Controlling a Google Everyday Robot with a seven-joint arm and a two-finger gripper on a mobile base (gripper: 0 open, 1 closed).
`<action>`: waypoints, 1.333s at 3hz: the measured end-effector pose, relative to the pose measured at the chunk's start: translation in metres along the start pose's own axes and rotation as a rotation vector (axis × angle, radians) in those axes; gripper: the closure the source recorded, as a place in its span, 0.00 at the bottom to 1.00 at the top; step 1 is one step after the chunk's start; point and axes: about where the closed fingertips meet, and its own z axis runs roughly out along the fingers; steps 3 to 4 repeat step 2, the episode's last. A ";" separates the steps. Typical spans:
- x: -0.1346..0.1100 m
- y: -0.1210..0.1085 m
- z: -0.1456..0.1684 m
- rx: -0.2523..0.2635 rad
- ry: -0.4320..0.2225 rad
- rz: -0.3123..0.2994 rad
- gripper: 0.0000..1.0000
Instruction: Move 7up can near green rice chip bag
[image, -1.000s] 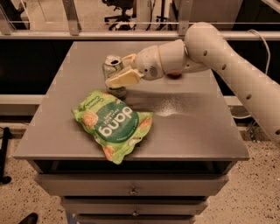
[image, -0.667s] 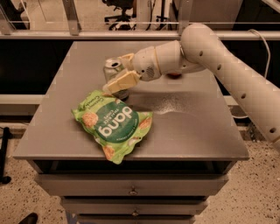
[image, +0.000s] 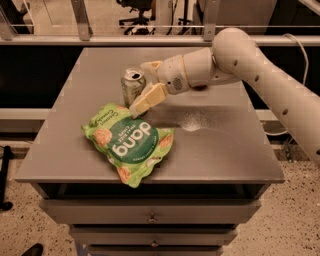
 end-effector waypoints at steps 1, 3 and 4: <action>0.044 -0.026 -0.102 0.234 0.006 0.067 0.00; 0.068 -0.042 -0.183 0.408 0.003 0.099 0.00; 0.068 -0.042 -0.183 0.408 0.003 0.099 0.00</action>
Offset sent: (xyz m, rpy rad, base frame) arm 0.0223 -0.2786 0.0139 -0.0011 -0.0898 -0.5684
